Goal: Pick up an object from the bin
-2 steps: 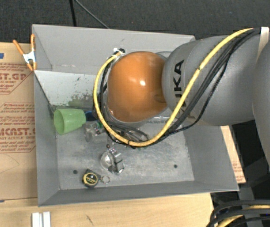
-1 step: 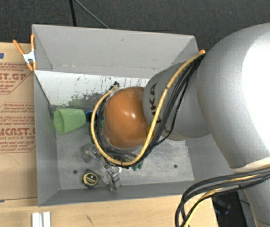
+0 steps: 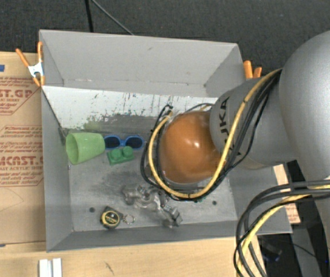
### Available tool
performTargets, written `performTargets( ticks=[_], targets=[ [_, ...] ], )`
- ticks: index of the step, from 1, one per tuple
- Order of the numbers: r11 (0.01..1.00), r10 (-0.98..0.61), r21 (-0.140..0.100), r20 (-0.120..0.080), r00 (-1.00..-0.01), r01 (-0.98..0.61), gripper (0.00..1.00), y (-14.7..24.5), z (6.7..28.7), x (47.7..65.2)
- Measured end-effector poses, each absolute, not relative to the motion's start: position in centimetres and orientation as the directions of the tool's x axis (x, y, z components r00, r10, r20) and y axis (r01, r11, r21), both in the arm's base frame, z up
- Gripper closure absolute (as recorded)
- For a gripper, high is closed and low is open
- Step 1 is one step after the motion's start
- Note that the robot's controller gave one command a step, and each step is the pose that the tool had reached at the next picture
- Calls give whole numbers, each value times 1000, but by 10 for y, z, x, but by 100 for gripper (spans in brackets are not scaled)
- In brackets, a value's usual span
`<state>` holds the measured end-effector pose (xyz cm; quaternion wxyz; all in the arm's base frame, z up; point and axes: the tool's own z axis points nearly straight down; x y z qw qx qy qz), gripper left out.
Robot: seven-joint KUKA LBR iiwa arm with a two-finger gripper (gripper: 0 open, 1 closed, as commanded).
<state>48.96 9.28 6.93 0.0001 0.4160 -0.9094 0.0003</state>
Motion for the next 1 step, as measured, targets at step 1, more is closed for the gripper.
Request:
performTargets(
  ticks=[1],
  targets=[
    [318,-948,0,-2,-318,-948,0,95,70,517]
  ],
)
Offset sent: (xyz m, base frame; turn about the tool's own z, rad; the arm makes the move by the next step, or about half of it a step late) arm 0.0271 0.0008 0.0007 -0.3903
